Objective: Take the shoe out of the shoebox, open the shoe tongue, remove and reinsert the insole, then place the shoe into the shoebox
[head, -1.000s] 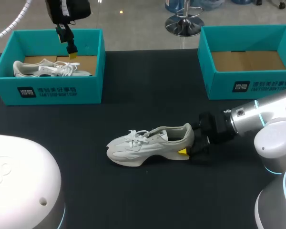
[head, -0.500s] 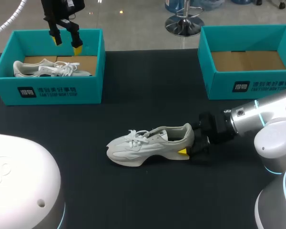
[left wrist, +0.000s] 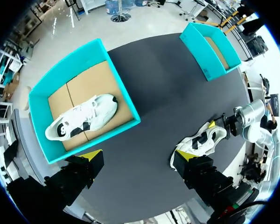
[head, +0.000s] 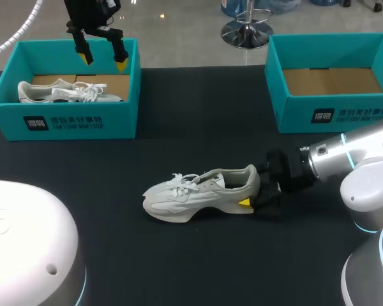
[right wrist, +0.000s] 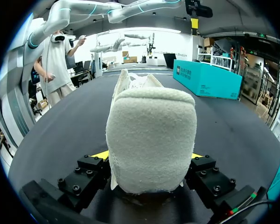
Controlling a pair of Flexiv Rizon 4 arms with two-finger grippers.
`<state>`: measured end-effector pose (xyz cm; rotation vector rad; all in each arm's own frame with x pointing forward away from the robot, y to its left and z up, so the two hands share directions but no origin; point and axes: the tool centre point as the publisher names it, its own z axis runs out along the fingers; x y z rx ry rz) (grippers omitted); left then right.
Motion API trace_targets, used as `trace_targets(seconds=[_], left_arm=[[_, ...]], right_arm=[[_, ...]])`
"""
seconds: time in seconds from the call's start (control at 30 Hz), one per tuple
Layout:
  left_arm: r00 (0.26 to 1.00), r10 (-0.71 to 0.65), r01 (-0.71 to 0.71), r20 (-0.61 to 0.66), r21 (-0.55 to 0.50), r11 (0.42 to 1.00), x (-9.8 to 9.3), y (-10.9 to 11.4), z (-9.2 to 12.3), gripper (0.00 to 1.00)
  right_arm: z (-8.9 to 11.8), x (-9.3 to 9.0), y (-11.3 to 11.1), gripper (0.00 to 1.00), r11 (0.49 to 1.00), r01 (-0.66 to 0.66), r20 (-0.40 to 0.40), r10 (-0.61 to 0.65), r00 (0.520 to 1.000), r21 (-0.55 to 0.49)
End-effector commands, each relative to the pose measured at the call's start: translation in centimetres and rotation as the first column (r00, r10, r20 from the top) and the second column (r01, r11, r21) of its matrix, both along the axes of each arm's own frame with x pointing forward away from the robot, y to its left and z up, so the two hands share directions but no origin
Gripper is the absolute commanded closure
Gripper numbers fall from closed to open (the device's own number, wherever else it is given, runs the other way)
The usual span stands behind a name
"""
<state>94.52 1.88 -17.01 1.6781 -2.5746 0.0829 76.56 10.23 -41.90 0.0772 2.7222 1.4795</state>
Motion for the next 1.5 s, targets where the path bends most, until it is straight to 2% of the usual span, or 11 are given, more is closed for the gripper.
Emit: trace_targets(seconds=[0.03, 0.37, 0.53, 0.67, 1.3, 1.37, 1.5], left_arm=[[0.995, 0.074, -0.074, 0.067, -0.005, 0.997, -1.8, -1.3, -0.3, 0.0], [0.995, 0.095, -0.096, -0.03, -0.046, 0.994, -5.2, -5.6, -1.2, 0.0], [0.99, 0.121, -0.128, -0.075, -0.089, 0.988, -6.0, -6.7, -1.9, 0.0], [0.987, 0.094, -0.108, -0.13, -0.105, 0.989, -7.5, -7.7, -2.6, 0.0], [0.987, 0.094, -0.108, -0.13, -0.105, 0.989, -7.5, -7.7, -2.6, 0.0], [0.982, 0.163, -0.168, -0.097, -0.046, 0.985, -8.4, -8.8, -2.9, 0.0], [0.979, 0.189, -0.193, -0.076, -0.041, 0.98, -10.3, -10.7, -3.0, 0.0]], right_arm=[[-0.1, -0.1, 0.3, 1.0, 1.0, 0.001, 0.0, -0.001, 1.0, -0.004], [-0.1, -0.1, 0.3, 1.0, 1.0, 0.001, 0.0, -0.001, 1.0, -0.004], [-0.1, -0.1, 0.3, 1.0, 1.0, 0.001, 0.0, -0.001, 1.0, -0.004], [-0.1, -0.1, 0.3, 1.0, 1.0, 0.001, 0.0, -0.001, 1.0, -0.004], [-0.1, -0.1, 0.3, 1.0, 1.0, 0.001, 0.0, -0.001, 1.0, -0.004], [-0.1, -0.1, 0.3, 1.0, 1.0, 0.001, 0.0, -0.001, 1.0, -0.004], [-0.1, -0.1, 0.3, 1.0, 1.0, 0.001, 0.0, -0.001, 1.0, -0.004]])
